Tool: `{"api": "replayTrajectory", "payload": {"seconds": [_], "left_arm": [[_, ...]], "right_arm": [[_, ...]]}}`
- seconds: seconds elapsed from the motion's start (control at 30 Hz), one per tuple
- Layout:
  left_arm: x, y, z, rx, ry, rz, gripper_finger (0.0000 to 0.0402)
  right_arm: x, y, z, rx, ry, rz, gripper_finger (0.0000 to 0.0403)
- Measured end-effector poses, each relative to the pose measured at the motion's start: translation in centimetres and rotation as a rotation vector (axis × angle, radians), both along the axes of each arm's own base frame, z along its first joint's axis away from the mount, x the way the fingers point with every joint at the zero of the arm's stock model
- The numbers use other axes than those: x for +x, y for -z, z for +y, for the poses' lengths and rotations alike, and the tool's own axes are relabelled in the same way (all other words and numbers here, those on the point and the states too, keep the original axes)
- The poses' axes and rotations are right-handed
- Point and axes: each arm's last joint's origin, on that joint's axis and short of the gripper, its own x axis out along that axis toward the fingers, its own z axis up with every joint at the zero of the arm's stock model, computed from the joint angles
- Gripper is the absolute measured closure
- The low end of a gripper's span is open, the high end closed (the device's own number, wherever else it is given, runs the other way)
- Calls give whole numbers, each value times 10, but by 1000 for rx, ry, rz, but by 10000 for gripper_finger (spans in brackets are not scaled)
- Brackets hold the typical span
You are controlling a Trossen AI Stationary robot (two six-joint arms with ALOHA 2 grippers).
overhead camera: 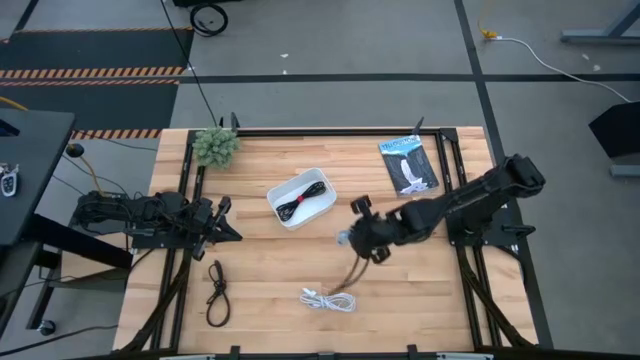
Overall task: Pick and place USB-C Cables
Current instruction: Put the blue cable charger into the white bin
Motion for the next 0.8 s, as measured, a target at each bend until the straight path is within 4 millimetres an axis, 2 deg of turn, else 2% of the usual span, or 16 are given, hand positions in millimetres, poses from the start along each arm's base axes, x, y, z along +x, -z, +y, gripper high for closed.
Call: {"api": "replayTrajectory", "payload": {"seconds": [0.3,0.6,0.8], "left_arm": [[0,0,0,0,0,0,377],[0,0,0,0,0,0,377],[0,0,0,0,0,0,377]], "right_arm": [[24,-18,-37,-37,50,-156,375],[46,-35,-61,137,-29,-405,372],[50,-29,-84,194,-35,-521,371]]}}
